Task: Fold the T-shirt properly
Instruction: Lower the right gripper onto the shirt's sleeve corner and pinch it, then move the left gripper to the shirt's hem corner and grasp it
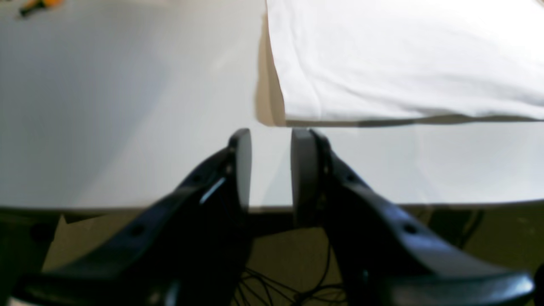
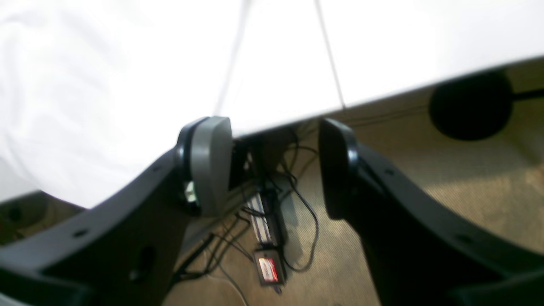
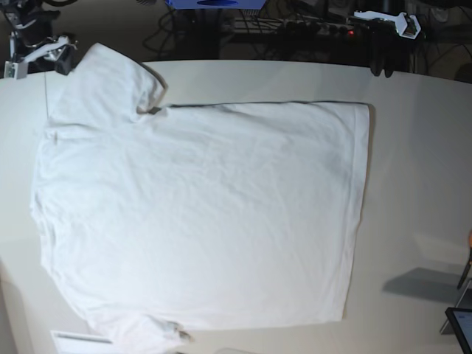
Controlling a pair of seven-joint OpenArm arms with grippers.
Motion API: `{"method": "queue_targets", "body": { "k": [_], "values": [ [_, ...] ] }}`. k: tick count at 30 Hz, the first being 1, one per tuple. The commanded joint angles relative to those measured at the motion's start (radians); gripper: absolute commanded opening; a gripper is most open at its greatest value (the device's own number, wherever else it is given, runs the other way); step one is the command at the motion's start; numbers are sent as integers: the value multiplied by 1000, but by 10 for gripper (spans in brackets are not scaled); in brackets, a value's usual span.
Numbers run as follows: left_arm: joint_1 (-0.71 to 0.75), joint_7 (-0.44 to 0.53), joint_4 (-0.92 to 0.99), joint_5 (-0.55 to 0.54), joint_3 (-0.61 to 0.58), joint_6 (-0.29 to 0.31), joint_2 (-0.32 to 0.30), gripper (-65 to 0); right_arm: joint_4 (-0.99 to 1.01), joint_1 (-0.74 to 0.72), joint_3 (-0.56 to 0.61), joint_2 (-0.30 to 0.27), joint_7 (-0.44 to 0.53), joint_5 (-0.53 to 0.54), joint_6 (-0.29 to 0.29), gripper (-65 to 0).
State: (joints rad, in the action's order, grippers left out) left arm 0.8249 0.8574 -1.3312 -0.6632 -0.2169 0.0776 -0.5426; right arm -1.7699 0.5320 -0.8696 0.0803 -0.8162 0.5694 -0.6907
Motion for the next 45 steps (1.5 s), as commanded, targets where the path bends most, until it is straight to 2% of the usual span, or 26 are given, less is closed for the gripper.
{"method": "queue_targets", "body": {
  "k": [1,9,12,16,26,30,34,41,45],
  "values": [
    [6,21,-8,-5,4,-3,-14,-484,-17,-2,-6,-10,1,19,-7,-332],
    [0,4,-4,-5,6,-3,-10,-484,-17,-43,-10,-10,-125,27,-7,-316],
    [0,4,-3,-5,6,-3,-7,-484,-3,-59,-12,-10,-170,103,-7,-292],
    [0,4,-3,-5,9,-3,2,-484,46,-74,-12,-34,-225,179,-7,-292],
    [-43,1,74,-5,3,-3,13,-484,147,-68,-3,-35,-231,183,-7,-293],
    [-55,1,77,-5,3,-3,13,-484,144,-68,-3,-29,-295,185,-7,-296],
    [-66,1,49,-7,4,-3,13,-484,144,-69,0,-29,-320,185,-7,-297],
    [-100,0,-3,-154,-8,-3,11,-484,144,-48,99,-29,-322,185,-7,-299],
    [-123,0,-9,-169,-77,-3,-9,-484,152,-46,112,-29,-322,185,-7,-309]
  ]
}}
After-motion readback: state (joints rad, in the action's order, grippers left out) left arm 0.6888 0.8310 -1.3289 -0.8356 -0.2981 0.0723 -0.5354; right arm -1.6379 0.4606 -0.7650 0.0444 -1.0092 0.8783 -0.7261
